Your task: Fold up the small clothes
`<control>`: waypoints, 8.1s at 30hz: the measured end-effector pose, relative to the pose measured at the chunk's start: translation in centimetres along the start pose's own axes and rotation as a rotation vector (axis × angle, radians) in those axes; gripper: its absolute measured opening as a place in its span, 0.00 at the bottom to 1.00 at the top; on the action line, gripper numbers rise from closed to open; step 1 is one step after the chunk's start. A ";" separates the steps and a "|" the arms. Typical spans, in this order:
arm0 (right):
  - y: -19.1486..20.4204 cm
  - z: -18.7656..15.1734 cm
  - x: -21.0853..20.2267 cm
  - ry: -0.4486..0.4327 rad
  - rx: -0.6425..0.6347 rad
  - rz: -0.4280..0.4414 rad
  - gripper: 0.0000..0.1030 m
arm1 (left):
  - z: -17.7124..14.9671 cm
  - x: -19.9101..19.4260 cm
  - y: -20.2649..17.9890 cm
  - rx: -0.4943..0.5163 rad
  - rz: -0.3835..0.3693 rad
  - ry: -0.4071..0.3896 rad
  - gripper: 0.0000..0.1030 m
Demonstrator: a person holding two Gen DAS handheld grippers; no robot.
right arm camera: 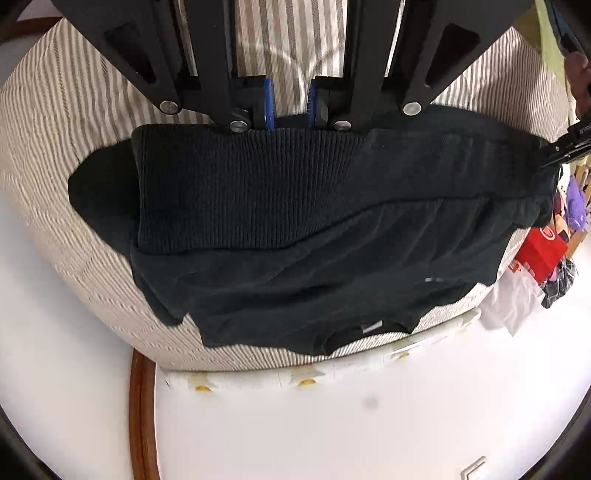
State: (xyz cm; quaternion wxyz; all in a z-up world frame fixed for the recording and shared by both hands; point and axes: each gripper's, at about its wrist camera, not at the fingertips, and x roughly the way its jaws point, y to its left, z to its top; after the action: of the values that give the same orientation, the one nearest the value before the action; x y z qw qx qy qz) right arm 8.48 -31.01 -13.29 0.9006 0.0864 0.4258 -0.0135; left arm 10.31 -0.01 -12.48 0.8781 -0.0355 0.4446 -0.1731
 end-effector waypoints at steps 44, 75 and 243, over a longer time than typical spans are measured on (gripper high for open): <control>-1.7 11.0 5.4 -0.007 -0.044 -0.067 0.49 | 1.4 -2.6 0.6 0.055 -0.011 -0.053 0.57; -5.4 15.6 7.6 0.001 -0.010 0.012 0.15 | 12.0 5.1 7.0 -0.063 0.096 -0.071 0.57; -1.8 8.9 -4.2 -0.420 0.052 0.235 0.11 | -0.3 8.0 -14.0 0.195 0.043 -0.004 0.75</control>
State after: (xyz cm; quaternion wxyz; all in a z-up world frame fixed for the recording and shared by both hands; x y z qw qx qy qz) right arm 12.44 -34.42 -4.83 0.9622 0.1539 0.2158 0.0625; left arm 10.62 -15.82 -15.72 0.8818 0.0595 0.4247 -0.1965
